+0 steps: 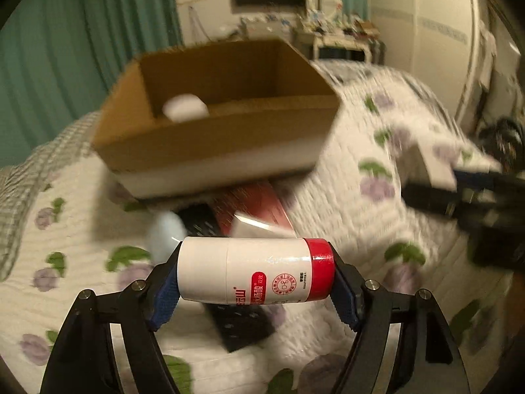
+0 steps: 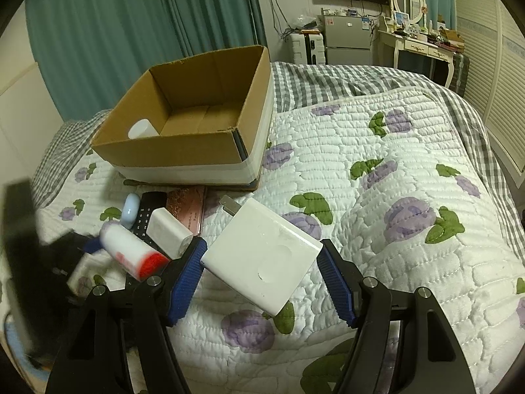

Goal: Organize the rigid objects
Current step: 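Drop the bottle into the box with the left tool while the right tool carries the charger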

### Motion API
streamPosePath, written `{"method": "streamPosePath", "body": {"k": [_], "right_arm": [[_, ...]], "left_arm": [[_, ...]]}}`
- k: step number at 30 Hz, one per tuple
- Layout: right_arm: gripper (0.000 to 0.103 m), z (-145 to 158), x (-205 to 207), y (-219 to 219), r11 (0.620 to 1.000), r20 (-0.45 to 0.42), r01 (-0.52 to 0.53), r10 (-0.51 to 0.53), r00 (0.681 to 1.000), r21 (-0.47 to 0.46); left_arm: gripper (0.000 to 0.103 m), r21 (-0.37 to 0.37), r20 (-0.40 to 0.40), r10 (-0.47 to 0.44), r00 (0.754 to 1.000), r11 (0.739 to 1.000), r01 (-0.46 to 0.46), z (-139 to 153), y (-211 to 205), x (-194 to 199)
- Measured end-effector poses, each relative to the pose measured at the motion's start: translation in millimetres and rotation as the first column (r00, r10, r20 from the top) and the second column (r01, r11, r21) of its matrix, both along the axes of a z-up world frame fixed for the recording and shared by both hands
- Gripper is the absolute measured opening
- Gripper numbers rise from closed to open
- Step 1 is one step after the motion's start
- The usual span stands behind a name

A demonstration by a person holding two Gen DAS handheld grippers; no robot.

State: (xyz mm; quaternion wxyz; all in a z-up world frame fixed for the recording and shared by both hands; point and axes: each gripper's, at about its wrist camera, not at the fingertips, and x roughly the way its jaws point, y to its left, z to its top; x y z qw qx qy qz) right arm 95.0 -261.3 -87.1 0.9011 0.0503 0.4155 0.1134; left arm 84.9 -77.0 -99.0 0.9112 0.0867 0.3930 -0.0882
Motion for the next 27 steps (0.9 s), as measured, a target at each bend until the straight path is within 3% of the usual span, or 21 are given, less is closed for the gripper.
{"method": "streamPosePath", "body": {"k": [4,9,14,20,27], "right_arm": [[0.069,13,-1,3,1.000,0.027,-0.017,0.017,0.999,0.003],[0.069,53,16,9,0.998,0.110,-0.062,0.063,0.992,-0.017],[0.069,113,60,14,0.997,0.229,-0.071,0.071,0.971,-0.009],[0.069,139,113,38,0.996,0.302,-0.081,0.088,0.949,-0.036],[0.069,95,155,56,0.992,0.230,-0.104,0.118,0.966,-0.073]], "left_arm": [[0.078,-0.062,0.072,0.057,0.996,0.997,-0.052,47,21,2],[0.078,-0.113,0.160,0.089,0.983,0.991,-0.071,102,34,29],[0.078,-0.083,0.226,0.088,0.970,0.994,-0.071,136,31,82],[0.078,-0.078,0.205,0.081,0.975,0.995,-0.067,117,33,140],[0.079,-0.077,0.171,0.084,0.982,0.994,-0.072,69,41,172]]}}
